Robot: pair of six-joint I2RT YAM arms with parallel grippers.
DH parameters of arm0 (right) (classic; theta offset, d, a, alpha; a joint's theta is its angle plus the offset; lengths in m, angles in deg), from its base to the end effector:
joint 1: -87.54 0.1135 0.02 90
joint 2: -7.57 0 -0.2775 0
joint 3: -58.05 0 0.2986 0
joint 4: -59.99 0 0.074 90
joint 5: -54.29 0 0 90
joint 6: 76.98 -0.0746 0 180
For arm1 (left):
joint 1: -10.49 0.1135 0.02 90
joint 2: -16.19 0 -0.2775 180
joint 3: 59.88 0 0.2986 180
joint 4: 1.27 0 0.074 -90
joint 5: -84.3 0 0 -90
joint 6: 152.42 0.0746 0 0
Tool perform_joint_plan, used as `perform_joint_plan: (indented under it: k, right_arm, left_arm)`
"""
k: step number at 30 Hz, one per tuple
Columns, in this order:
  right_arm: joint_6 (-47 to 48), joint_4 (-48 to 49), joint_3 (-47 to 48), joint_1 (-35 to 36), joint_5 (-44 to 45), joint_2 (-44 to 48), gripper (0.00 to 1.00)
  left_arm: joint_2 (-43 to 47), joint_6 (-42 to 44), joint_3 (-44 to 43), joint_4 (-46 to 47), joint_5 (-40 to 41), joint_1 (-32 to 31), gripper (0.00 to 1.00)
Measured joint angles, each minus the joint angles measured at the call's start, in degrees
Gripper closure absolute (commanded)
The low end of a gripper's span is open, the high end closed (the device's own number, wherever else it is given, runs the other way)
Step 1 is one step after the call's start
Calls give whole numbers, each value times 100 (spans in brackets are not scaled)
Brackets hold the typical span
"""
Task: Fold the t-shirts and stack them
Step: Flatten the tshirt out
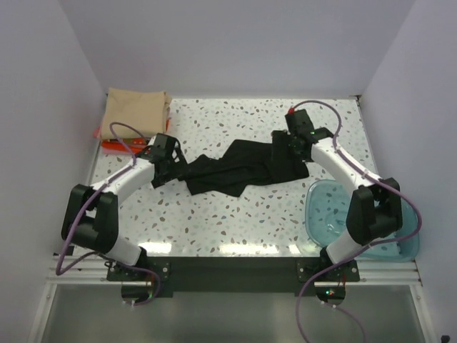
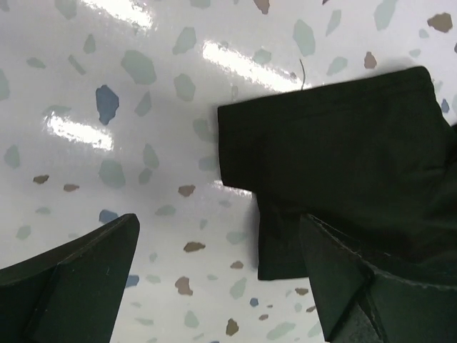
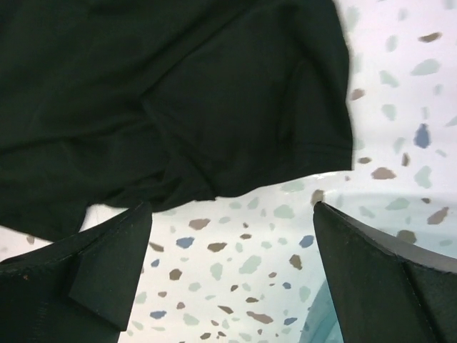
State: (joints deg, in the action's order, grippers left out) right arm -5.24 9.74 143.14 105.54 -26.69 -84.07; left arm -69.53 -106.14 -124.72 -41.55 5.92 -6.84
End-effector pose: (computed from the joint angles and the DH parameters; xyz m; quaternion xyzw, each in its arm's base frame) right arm 0.3892 0.1142 0.2333 0.0246 0.9553 0.0170 0.2941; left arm 0.3378 -0.0897 0.1550 -0.2445 0.9323 -0.0414 0.2632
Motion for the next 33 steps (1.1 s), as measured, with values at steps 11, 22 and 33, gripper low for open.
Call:
perform_joint_plan:
  k: [11,22,33]
  right_arm:
    - [-256,321,-726,1541,-122,-111,3]
    - [-828,1056,-743,2815,-278,-643,13]
    - [-1169,1316,-354,2997,-24,-1639,68]
  left_arm:
    - [-898,146,-22,850,-590,302,25]
    - [-1692,345,-560,1547,-387,306,100]
    - [-1185,389,66,1770,-389,306,100]
